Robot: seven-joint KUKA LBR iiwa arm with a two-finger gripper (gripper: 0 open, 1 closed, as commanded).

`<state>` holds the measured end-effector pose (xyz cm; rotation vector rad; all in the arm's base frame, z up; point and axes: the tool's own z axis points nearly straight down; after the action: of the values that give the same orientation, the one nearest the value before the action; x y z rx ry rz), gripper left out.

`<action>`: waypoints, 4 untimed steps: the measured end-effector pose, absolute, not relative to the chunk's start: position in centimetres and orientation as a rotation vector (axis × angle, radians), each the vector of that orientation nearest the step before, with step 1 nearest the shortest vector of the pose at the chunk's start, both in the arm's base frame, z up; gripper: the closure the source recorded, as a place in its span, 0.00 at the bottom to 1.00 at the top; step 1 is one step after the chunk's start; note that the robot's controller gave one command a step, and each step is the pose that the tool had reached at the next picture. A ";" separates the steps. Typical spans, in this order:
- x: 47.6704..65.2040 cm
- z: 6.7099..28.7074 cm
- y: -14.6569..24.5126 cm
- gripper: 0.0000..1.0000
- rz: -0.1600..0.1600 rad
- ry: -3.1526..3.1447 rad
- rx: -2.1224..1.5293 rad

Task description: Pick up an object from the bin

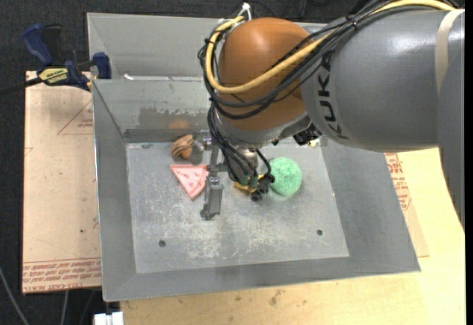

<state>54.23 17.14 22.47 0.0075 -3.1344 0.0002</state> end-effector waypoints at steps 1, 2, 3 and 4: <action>54.4 23.0 17.0 0.00 -0.002 -3.142 0.001; 56.7 20.2 15.7 0.00 -0.003 -3.145 0.075; 57.2 19.4 15.2 0.00 -0.003 -3.144 0.093; 55.4 18.4 13.2 0.00 -0.001 -3.124 0.334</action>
Offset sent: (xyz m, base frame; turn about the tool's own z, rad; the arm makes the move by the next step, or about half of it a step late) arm 0.0389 -0.0254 -0.0435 -0.0715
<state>55.43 13.23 18.36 0.3343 -3.1242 -0.0008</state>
